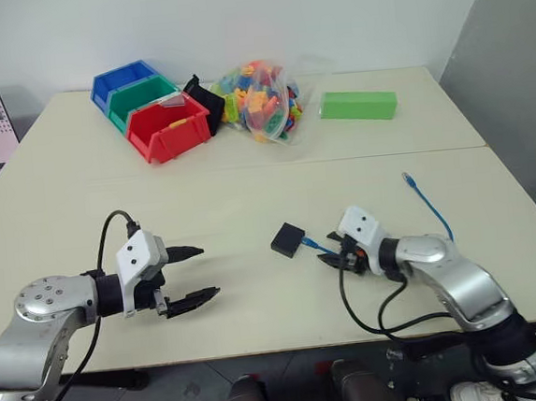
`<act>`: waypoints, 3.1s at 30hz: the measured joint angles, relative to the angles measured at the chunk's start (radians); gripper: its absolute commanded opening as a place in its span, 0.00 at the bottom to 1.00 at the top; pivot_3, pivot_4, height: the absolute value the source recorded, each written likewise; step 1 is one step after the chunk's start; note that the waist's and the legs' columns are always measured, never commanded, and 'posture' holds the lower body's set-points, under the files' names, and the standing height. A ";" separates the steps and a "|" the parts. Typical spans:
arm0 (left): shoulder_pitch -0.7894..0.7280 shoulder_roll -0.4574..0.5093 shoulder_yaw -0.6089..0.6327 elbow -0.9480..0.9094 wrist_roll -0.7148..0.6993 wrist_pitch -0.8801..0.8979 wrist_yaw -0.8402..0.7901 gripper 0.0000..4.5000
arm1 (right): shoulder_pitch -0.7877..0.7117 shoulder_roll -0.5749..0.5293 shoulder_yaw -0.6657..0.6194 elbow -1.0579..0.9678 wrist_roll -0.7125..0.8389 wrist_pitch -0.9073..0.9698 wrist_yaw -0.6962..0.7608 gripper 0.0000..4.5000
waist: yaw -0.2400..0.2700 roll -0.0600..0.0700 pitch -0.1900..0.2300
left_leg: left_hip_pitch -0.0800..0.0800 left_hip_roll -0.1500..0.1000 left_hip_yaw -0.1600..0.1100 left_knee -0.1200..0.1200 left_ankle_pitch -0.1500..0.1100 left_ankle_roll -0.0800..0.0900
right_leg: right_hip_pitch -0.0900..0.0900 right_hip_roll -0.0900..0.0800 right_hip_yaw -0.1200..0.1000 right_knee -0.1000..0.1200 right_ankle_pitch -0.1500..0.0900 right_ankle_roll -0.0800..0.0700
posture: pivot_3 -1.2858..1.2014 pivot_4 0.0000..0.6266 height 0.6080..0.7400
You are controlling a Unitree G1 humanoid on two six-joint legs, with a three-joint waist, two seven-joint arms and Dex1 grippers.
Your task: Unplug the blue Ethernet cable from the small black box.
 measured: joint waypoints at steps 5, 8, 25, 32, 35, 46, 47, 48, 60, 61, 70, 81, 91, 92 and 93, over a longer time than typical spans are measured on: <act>0.002 -0.005 -0.005 0.006 0.002 -0.012 -0.003 1.00 | -0.028 0.049 0.006 0.066 -0.002 -0.021 -0.019 0.54 | 0.000 0.000 0.000 | 0.001 0.000 0.000 0.000 0.000 0.000 | 0.000 0.000 0.000 0.000 0.000 0.000 | 0.52 0.24 1.00; 0.000 -0.007 -0.014 0.007 0.003 -0.023 -0.004 1.00 | -0.044 0.066 0.018 0.092 -0.009 -0.038 -0.027 0.50 | -0.002 0.000 0.000 | 0.001 0.000 0.000 0.000 0.000 0.000 | 0.000 0.000 0.000 0.001 0.000 0.000 | 0.52 0.24 1.00; -0.111 -0.099 -0.044 0.080 -0.054 0.088 0.024 1.00 | -0.095 -0.029 0.109 0.115 -0.114 -0.247 0.039 0.04 | 0.000 0.000 0.000 | 0.000 0.000 0.000 0.000 0.000 0.000 | 0.000 0.000 -0.001 0.001 0.000 0.000 | 0.52 0.24 1.00; -0.231 -0.146 -0.031 0.091 -0.260 0.359 0.064 1.00 | -0.205 -0.100 0.138 0.088 -0.244 -0.715 0.069 0.04 | -0.002 0.000 0.000 | 0.000 0.000 0.000 0.000 0.000 0.000 | 0.000 0.001 -0.003 0.001 0.000 0.000 | 0.52 0.24 1.00; -0.262 -0.167 -0.029 0.088 -0.318 0.438 0.093 1.00 | -0.212 -0.099 0.145 0.089 -0.268 -0.830 0.081 0.04 | 0.000 0.000 0.000 | 0.000 0.000 0.000 0.001 0.000 0.000 | 0.000 0.001 -0.003 0.001 0.000 0.000 | 0.52 0.24 1.00; -0.305 -0.214 -0.028 0.027 -0.426 0.567 0.183 0.89 | -0.239 -0.084 0.144 0.091 -0.304 -0.959 0.117 0.04 | 0.003 0.000 0.000 | 0.000 0.000 -0.001 0.001 0.000 0.000 | 0.001 0.000 -0.002 0.001 0.002 -0.004 | 0.52 0.24 1.00; -0.307 -0.218 -0.028 0.025 -0.430 0.570 0.188 0.82 | -0.239 -0.076 0.144 0.091 -0.304 -0.959 0.118 0.04 | 0.003 0.000 0.000 | 0.000 0.000 -0.001 0.001 0.000 0.000 | 0.001 0.000 -0.002 0.001 0.002 -0.004 | 0.52 0.24 1.00; -0.309 -0.219 -0.028 0.024 -0.434 0.571 0.191 0.78 | -0.239 -0.073 0.144 0.091 -0.304 -0.959 0.119 0.04 | 0.003 0.000 0.000 | 0.000 0.000 -0.001 0.001 0.000 0.000 | 0.001 0.000 -0.002 0.001 0.002 -0.004 | 0.52 0.24 1.00; -0.301 -0.206 -0.023 0.021 -0.481 0.591 0.160 0.18 | -0.239 -0.062 0.139 0.113 -0.314 -0.965 0.119 0.04 | 0.004 0.000 0.000 | 0.000 0.000 -0.001 0.001 0.000 0.000 | 0.001 0.000 -0.002 0.001 0.002 -0.004 | 0.52 0.24 1.00; -0.301 -0.205 -0.022 0.021 -0.481 0.591 0.159 0.18 | -0.239 -0.062 0.139 0.113 -0.315 -0.967 0.118 0.04 | 0.005 0.000 0.000 | 0.000 0.000 -0.001 0.001 0.000 0.000 | 0.001 0.000 -0.002 0.001 0.002 -0.004 | 0.52 0.24 1.00; -0.300 -0.202 -0.020 0.022 -0.478 0.583 0.145 0.18 | -0.239 -0.066 0.136 0.116 -0.346 -1.013 0.104 0.22 | 0.005 0.000 0.000 | 0.000 0.000 -0.001 0.001 0.000 0.000 | 0.001 0.000 -0.001 0.001 0.002 -0.004 | 0.52 0.24 1.00; -0.292 -0.151 -0.098 0.055 -0.360 0.454 -0.002 0.18 | -0.171 -0.127 0.040 -0.123 0.068 -0.516 0.303 0.48 | 0.011 0.000 0.001 | 0.000 0.000 -0.001 0.001 0.000 0.000 | 0.001 0.000 -0.002 0.001 0.002 -0.004 | 0.52 0.24 1.00; -0.322 -0.136 -0.127 0.066 -0.322 0.367 -0.136 0.18 | -0.174 -0.087 -0.098 -0.163 0.547 0.098 0.288 0.48 | 0.010 0.000 0.001 | 0.000 0.000 -0.001 0.001 0.000 0.000 | 0.001 0.000 -0.002 0.001 0.000 0.000 | 0.52 0.24 1.00; -0.323 -0.136 -0.131 0.066 -0.319 0.367 -0.136 0.18 | -0.174 -0.079 -0.100 -0.156 0.561 0.114 0.282 0.48 | 0.009 0.000 0.001 | 0.000 0.000 -0.001 0.001 0.000 0.000 | 0.001 0.000 -0.002 0.001 0.000 0.000 | 0.52 0.24 1.00; -0.324 -0.136 -0.133 0.066 -0.317 0.367 -0.136 0.18 | -0.174 -0.067 -0.104 -0.150 0.567 0.125 0.273 0.48 | 0.007 0.000 0.001 | 0.000 0.000 -0.001 0.001 0.000 0.000 | 0.001 0.000 -0.002 0.000 0.000 0.000 | 0.52 0.24 1.00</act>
